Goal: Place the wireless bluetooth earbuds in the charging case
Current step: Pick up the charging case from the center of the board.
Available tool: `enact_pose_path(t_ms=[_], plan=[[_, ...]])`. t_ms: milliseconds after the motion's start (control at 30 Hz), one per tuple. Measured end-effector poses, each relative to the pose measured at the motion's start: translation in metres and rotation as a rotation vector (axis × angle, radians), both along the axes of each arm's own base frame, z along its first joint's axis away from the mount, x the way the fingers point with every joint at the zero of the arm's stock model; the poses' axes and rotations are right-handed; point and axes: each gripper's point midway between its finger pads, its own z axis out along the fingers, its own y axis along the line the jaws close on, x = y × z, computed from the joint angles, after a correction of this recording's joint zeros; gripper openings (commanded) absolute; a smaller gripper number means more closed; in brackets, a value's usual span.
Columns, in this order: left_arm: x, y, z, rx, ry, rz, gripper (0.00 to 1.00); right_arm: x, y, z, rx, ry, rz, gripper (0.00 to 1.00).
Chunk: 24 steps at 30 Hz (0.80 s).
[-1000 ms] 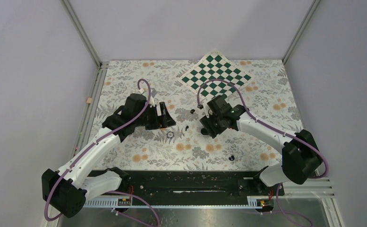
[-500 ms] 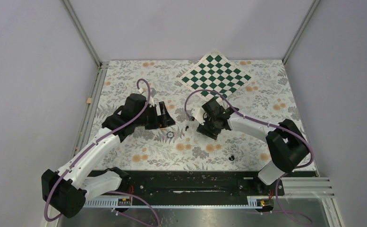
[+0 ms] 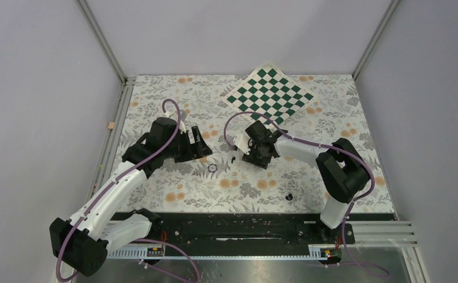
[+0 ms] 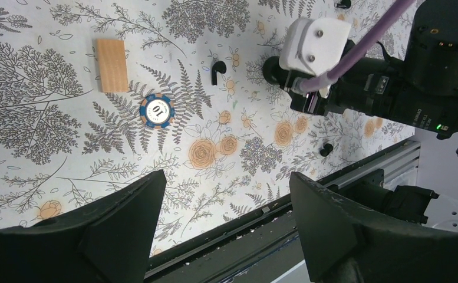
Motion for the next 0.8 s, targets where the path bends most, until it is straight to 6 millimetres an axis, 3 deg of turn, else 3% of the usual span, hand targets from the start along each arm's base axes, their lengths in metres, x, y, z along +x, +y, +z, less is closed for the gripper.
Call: enact_pose_path(t_ms=[33,100,233,333,500,600,800], plan=[[0.0,0.0,0.0,-0.001,-0.001,0.001,0.78,0.001,0.001,0.001,-0.002,0.0,0.005,0.27],[-0.001,0.0,0.0,-0.006,0.003,0.003,0.78,0.002,0.003,0.003,0.0,0.007,0.008,0.2],[-0.002,0.001,-0.006,-0.023,0.031,0.013,0.79,0.005,0.008,0.012,0.015,0.003,0.01,0.19],[-0.004,0.002,-0.009,-0.041,0.053,0.013,0.81,0.011,0.027,0.045,0.141,-0.039,-0.009,0.18],[0.0,0.004,-0.004,-0.105,0.052,0.013,0.81,0.0,0.037,0.078,0.35,0.055,-0.134,0.23],[0.004,0.004,0.001,-0.134,0.038,0.007,0.81,0.003,0.034,0.098,0.459,0.091,-0.239,0.26],[0.004,0.002,0.006,-0.163,0.035,-0.01,0.81,0.005,0.04,0.112,0.565,0.175,-0.48,0.38]])
